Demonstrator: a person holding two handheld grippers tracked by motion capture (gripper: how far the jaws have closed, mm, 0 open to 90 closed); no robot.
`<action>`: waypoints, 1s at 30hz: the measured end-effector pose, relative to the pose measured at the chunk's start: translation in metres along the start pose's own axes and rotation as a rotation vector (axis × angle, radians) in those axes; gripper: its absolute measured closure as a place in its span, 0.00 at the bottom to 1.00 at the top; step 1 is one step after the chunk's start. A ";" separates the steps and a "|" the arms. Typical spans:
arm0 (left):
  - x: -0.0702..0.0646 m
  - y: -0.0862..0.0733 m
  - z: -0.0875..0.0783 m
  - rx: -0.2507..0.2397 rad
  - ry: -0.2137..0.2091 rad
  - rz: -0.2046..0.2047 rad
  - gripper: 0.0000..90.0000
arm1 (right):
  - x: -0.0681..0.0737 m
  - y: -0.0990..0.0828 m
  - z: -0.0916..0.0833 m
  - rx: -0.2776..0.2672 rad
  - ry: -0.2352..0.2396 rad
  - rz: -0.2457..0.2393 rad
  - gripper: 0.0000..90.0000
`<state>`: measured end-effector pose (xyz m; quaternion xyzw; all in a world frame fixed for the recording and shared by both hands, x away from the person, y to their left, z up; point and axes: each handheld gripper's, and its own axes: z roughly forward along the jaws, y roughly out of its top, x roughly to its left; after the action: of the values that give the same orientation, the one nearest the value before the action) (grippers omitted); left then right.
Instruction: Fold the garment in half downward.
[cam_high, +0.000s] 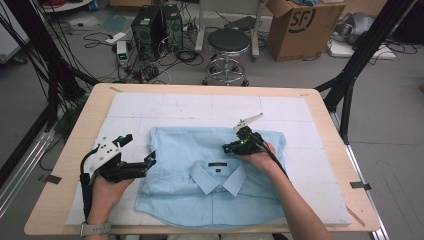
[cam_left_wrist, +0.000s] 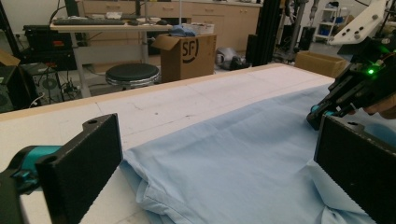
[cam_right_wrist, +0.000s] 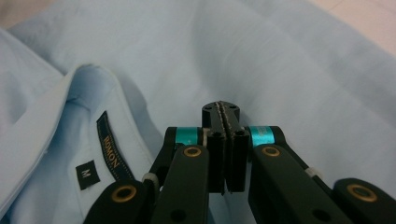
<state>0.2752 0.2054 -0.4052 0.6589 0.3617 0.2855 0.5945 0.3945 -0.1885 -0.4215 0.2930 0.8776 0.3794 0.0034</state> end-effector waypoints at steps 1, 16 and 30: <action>0.000 0.000 0.000 0.002 0.002 0.003 0.02 | 0.000 0.000 0.001 0.011 0.012 -0.001 0.99; 0.002 0.001 -0.002 0.009 0.014 0.002 0.02 | 0.023 0.002 -0.005 0.071 0.158 -0.018 1.00; 0.004 0.002 -0.006 -0.005 0.025 -0.010 0.02 | 0.075 -0.008 -0.035 0.081 0.243 -0.199 1.00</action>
<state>0.2727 0.2125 -0.4025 0.6519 0.3716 0.2917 0.5932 0.3197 -0.1771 -0.3862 0.1565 0.9108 0.3742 -0.0769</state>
